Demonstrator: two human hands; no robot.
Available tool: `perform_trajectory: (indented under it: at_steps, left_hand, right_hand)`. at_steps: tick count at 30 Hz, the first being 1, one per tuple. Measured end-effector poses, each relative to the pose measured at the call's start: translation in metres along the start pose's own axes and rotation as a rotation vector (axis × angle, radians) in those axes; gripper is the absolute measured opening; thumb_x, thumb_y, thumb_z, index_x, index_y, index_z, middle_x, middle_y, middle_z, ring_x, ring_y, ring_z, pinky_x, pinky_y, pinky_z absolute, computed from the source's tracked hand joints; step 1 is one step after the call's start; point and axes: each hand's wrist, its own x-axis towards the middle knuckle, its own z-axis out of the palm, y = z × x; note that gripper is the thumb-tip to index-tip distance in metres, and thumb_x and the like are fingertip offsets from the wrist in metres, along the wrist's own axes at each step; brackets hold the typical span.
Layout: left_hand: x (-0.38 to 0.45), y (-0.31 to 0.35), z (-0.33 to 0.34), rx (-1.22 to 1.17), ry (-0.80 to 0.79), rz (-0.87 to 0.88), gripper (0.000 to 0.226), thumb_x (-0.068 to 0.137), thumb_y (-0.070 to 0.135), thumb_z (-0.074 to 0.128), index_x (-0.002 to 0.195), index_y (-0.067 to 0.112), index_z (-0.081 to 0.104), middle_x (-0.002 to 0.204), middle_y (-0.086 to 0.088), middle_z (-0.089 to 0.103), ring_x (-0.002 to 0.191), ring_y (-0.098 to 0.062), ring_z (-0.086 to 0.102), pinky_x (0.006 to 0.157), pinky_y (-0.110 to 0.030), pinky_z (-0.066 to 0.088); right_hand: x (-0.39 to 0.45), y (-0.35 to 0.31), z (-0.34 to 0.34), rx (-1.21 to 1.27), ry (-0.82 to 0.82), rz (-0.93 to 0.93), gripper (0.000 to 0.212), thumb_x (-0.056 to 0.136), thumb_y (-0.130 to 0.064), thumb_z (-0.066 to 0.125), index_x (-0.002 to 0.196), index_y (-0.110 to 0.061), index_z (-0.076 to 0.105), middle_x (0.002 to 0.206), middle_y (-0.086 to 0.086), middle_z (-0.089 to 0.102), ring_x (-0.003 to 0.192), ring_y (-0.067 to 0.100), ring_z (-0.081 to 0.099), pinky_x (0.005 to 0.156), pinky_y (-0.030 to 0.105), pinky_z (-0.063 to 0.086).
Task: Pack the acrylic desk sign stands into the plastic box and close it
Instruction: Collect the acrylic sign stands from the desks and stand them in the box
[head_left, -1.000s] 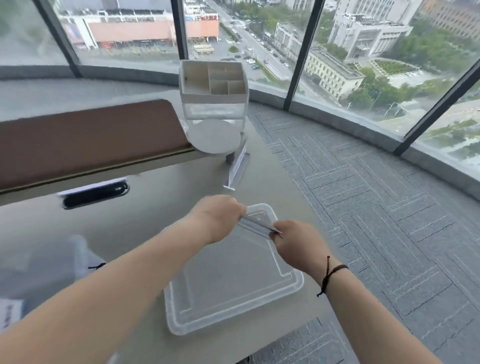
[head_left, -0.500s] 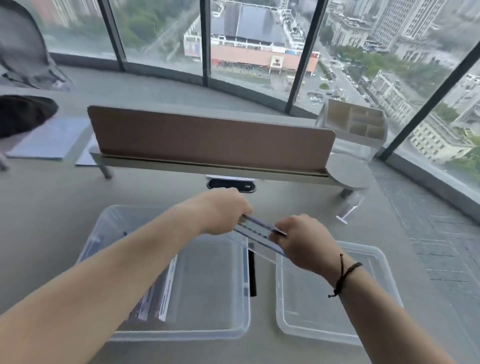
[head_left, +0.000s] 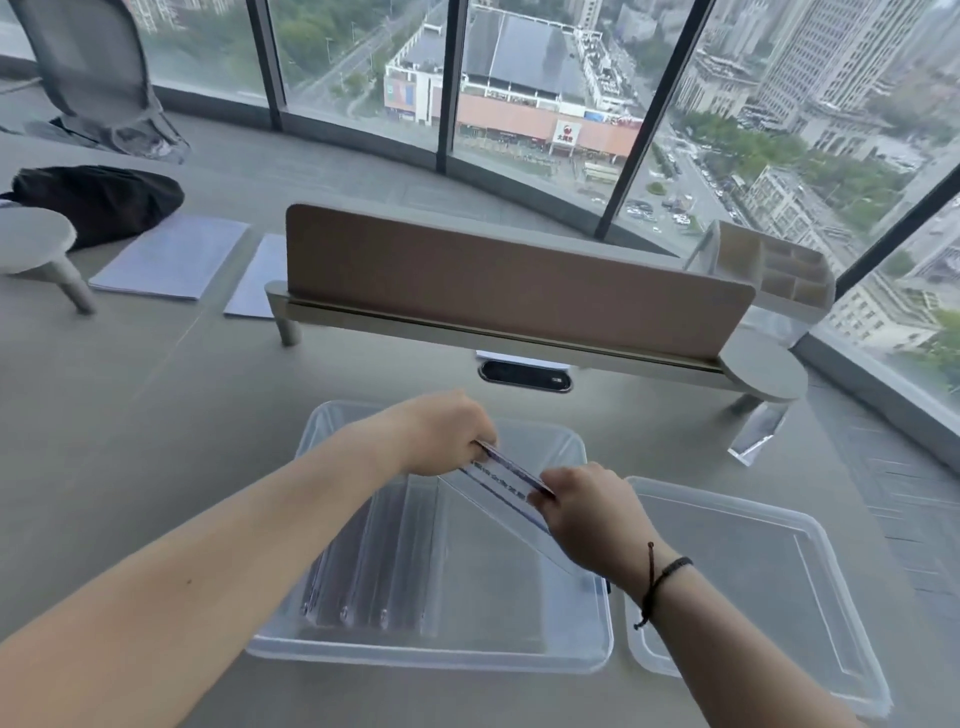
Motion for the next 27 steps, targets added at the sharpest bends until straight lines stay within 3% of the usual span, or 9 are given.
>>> perform_trajectory:
  at_steps: [4, 6, 9, 14, 17, 21, 24, 27]
  left_hand:
    - [0.000, -0.018, 0.020, -0.152, 0.130, -0.019, 0.026, 0.093, 0.020, 0.063, 0.118, 0.020, 0.070, 0.116, 0.001, 0.069, 0.106, -0.018, 0.062, 0.096, -0.038, 0.049]
    - [-0.003, -0.028, 0.032, -0.157, 0.160, -0.063, 0.045, 0.095, 0.023, 0.064, 0.138, 0.018, 0.054, 0.136, -0.004, 0.059, 0.123, -0.022, 0.055, 0.105, -0.037, 0.043]
    - [-0.010, -0.044, 0.052, -0.124, 0.091, -0.178, 0.061, 0.097, 0.032, 0.059, 0.151, 0.023, 0.033, 0.149, -0.009, 0.046, 0.134, -0.028, 0.046, 0.109, -0.040, 0.039]
    - [-0.024, -0.059, 0.087, -0.039, -0.082, -0.273, 0.064, 0.097, 0.047, 0.052, 0.152, 0.029, 0.026, 0.156, -0.002, 0.037, 0.139, -0.025, 0.040, 0.108, -0.045, 0.041]
    - [-0.033, -0.060, 0.107, -0.030, -0.131, -0.261, 0.075, 0.093, 0.054, 0.055, 0.155, 0.029, 0.021, 0.161, 0.006, 0.025, 0.147, -0.018, 0.026, 0.114, -0.043, 0.032]
    - [-0.040, -0.058, 0.126, 0.043, -0.144, -0.226, 0.089, 0.085, 0.068, 0.055, 0.156, 0.035, 0.013, 0.163, 0.015, 0.010, 0.151, -0.013, 0.002, 0.117, -0.042, 0.025]
    - [-0.041, -0.059, 0.135, 0.071, -0.120, -0.233, 0.094, 0.080, 0.074, 0.054, 0.155, 0.037, 0.012, 0.163, 0.015, 0.009, 0.151, -0.013, -0.002, 0.118, -0.041, 0.023]
    - [-0.039, -0.061, 0.140, 0.105, -0.100, -0.235, 0.096, 0.079, 0.076, 0.053, 0.155, 0.036, 0.011, 0.163, 0.012, 0.011, 0.151, -0.015, -0.002, 0.119, -0.041, 0.020]
  right_hand:
    - [-0.005, -0.007, 0.030, 0.085, 0.021, 0.123, 0.036, 0.094, -0.032, 0.047, 0.064, -0.016, 0.036, 0.059, 0.000, 0.043, 0.065, 0.033, 0.047, 0.053, 0.034, 0.032]
    - [-0.008, -0.009, 0.048, 0.144, 0.024, 0.214, 0.035, 0.095, -0.030, 0.047, 0.065, -0.015, 0.037, 0.058, -0.001, 0.041, 0.063, 0.033, 0.046, 0.051, 0.035, 0.031]
    - [-0.008, -0.011, 0.076, 0.220, 0.004, 0.318, 0.039, 0.095, -0.027, 0.045, 0.060, -0.015, 0.033, 0.057, 0.001, 0.045, 0.059, 0.031, 0.046, 0.051, 0.034, 0.032]
    - [0.004, -0.020, 0.119, 0.437, -0.069, 0.514, 0.033, 0.093, -0.017, 0.045, 0.060, -0.013, 0.038, 0.057, 0.002, 0.045, 0.051, 0.020, 0.038, 0.046, 0.029, 0.027]
    - [0.013, -0.030, 0.134, 0.552, -0.109, 0.595, 0.036, 0.092, -0.009, 0.044, 0.059, -0.014, 0.034, 0.056, 0.001, 0.039, 0.049, 0.017, 0.033, 0.045, 0.027, 0.023]
    - [0.018, -0.038, 0.150, 0.568, -0.141, 0.679, 0.031, 0.095, -0.010, 0.042, 0.064, -0.012, 0.040, 0.062, 0.001, 0.044, 0.052, 0.015, 0.039, 0.044, 0.026, 0.025]
    - [0.018, -0.045, 0.159, 0.565, -0.200, 0.683, 0.023, 0.095, -0.013, 0.042, 0.073, -0.011, 0.047, 0.069, 0.002, 0.050, 0.061, 0.021, 0.047, 0.048, 0.027, 0.031]
    - [0.019, -0.051, 0.160, 0.571, -0.232, 0.669, 0.031, 0.097, -0.017, 0.042, 0.066, -0.014, 0.041, 0.068, 0.001, 0.047, 0.058, 0.017, 0.045, 0.049, 0.027, 0.032]
